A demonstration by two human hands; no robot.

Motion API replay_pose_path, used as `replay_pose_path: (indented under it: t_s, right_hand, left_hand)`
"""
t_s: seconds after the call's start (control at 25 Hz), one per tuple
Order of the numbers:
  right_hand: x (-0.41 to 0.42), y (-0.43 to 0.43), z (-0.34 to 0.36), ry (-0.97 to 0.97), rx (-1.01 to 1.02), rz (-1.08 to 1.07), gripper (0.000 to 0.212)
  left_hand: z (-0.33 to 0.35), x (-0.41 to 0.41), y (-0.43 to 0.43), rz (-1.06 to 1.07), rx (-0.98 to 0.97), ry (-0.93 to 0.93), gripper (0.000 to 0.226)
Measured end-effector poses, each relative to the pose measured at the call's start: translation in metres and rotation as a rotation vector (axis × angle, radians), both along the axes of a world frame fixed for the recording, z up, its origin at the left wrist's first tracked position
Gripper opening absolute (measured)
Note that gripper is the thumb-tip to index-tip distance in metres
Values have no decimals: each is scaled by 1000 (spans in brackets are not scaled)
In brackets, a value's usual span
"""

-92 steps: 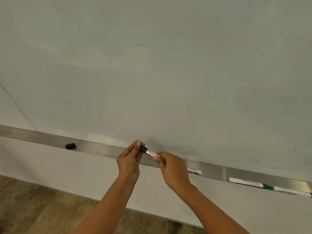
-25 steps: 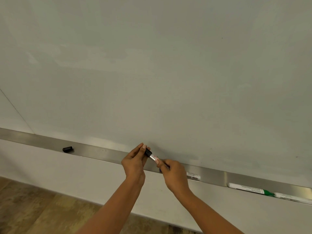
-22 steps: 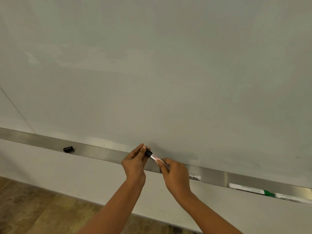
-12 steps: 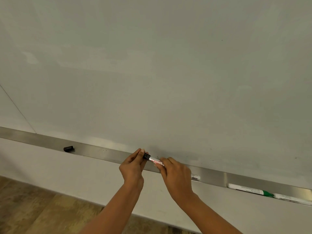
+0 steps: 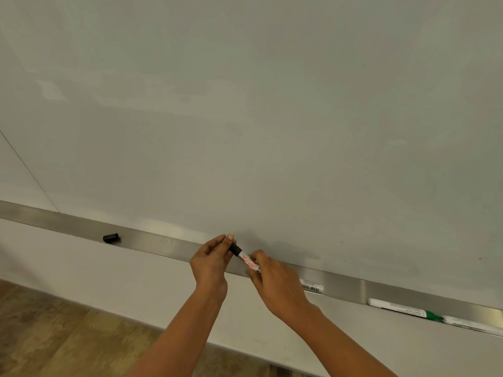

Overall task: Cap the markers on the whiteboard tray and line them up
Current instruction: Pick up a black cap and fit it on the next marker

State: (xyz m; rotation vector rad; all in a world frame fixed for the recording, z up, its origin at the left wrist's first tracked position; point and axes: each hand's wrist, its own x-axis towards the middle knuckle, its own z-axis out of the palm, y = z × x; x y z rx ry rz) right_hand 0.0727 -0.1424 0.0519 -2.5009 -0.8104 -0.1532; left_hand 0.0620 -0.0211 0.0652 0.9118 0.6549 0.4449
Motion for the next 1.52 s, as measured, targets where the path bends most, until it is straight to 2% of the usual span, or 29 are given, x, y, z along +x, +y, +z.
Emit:
replay_pose_path:
  t_s: [0.16, 0.32, 0.44, 0.72, 0.96, 1.08, 1.2, 1.4, 1.52]
  right_hand:
    - [-2, 7, 0, 80, 105, 7, 23]
    - [-5, 7, 0, 20, 131, -18, 31]
    - [-5, 7, 2, -14, 107, -24, 35]
    - [-7, 11, 7, -32, 69, -73, 37]
    - [-5, 13, 20, 55, 200, -100, 30]
    - [-5, 14, 24, 208, 390, -110, 29]
    - [-3, 13, 29, 380, 498, -132, 33]
    - [-5, 10, 36, 805, 726, -202, 26]
    - [-6, 8, 40, 974, 836, -192, 27]
  left_hand:
    - [2, 3, -2, -23, 3, 16, 20]
    - [6, 5, -1, -9, 6, 14, 7]
    - [6, 5, 0, -20, 25, 8, 15]
    - [8, 6, -1, -63, 80, -4, 15]
    - [14, 9, 3, -126, 151, -70, 13]
    - [18, 9, 3, -156, 154, -109, 10]
    - [20, 9, 3, -181, 140, -124, 8]
    - [22, 9, 2, -209, 128, -137, 14]
    - [23, 9, 2, -225, 122, -145, 12]
